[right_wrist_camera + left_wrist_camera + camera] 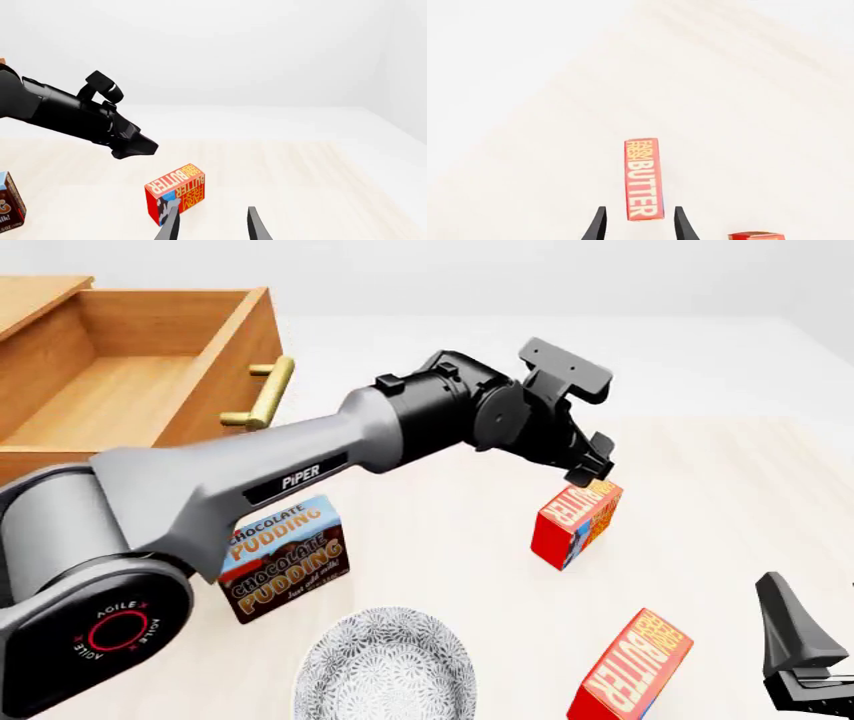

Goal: Put the butter at the front in the top drawer of the cabinet and close it.

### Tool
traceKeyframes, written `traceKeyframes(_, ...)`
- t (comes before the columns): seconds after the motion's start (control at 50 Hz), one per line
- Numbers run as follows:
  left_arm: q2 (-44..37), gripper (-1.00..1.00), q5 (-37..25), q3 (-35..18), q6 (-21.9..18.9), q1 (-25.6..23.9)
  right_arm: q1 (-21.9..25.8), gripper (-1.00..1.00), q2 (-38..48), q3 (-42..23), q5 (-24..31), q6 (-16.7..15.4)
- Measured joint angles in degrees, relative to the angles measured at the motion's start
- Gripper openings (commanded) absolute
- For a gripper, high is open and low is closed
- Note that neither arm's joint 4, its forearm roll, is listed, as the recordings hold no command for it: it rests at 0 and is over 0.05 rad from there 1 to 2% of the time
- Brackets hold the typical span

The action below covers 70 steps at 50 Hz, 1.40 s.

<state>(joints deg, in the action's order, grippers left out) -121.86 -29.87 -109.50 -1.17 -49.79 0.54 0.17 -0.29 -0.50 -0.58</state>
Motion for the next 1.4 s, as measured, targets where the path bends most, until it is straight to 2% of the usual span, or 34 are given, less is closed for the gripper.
traceKeyframes(0.76, -5.84, 1.00, 7.42, 2.43, 5.23, -0.24, 0.01, 1.00, 0.00, 0.00, -0.01, -0.02)
traceKeyframes(1.4, -10.21, 1.00, 10.31, 3.11, 7.80, -0.25, 0.01, 1.00, 0.00, 0.00, -0.02, -0.02)
